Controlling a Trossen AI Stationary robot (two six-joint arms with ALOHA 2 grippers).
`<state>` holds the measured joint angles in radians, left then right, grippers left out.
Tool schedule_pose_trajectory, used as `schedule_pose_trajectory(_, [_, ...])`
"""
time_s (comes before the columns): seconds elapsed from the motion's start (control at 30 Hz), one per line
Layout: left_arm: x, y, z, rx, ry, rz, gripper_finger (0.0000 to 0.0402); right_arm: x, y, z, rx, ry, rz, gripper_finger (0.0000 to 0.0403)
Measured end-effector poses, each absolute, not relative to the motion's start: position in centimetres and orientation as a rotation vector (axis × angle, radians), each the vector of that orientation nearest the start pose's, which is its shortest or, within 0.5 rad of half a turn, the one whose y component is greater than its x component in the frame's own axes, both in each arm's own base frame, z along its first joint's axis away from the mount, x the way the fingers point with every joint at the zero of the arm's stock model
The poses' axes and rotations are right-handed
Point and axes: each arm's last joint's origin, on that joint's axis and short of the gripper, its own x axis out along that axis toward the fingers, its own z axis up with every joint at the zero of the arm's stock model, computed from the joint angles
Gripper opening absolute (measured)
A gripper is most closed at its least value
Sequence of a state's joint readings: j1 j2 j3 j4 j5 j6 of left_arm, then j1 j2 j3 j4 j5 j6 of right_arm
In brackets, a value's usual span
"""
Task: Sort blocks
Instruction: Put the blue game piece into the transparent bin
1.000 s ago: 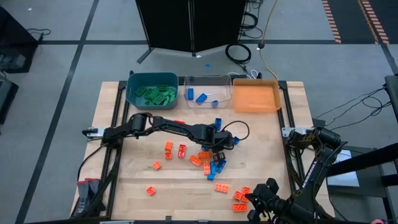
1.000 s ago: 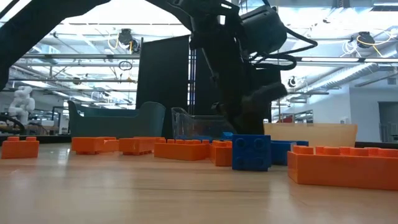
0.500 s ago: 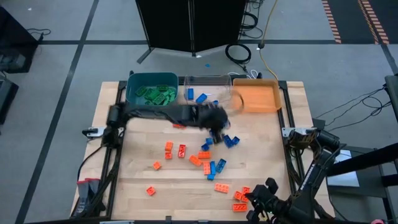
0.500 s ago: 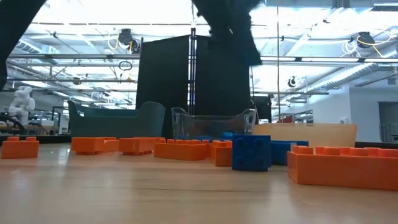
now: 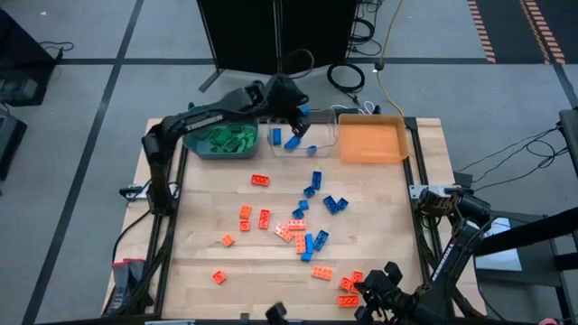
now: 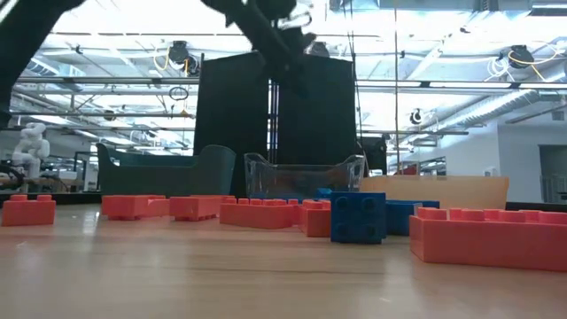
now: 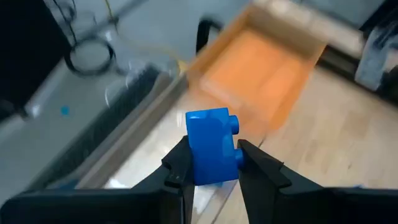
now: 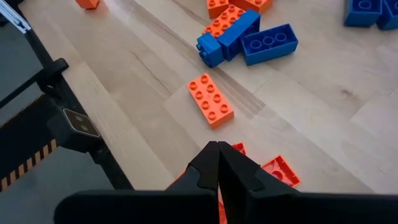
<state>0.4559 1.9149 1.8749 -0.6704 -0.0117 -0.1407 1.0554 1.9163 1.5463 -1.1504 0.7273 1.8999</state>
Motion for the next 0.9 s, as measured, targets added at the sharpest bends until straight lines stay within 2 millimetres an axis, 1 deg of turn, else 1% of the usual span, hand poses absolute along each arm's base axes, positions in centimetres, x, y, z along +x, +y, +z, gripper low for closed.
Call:
schedule_pose_trajectory(0.1, [38.9,20.8,31.8,-0.328,0.705,0.494,0.0094,19.6,30.8,23.0,0.571,0.732,-0.595,0.0])
schedule_pose_trajectory(0.2, [39.4,21.7,29.8,-0.364,0.756,0.475,0.0094,19.6,30.7,23.0,0.572,0.731,-0.598,0.0])
schedule_pose_trajectory(0.37, [40.8,21.5,26.7,-0.35,0.849,0.427,0.0094,19.6,30.7,23.0,0.57,0.732,-0.599,0.0])
schedule_pose_trajectory(0.53, [41.5,21.5,23.7,-0.369,0.947,0.415,0.0094,19.6,30.7,23.0,0.569,0.732,-0.599,0.0])
schedule_pose_trajectory(0.6, [41.6,21.6,23.4,-0.371,0.952,0.414,0.0094,19.6,30.7,23.0,0.566,0.733,-0.597,0.0])
schedule_pose_trajectory(0.9, [41.6,21.8,23.4,-0.376,0.942,0.428,0.0094,19.6,30.7,23.0,0.537,0.74,-0.59,0.0])
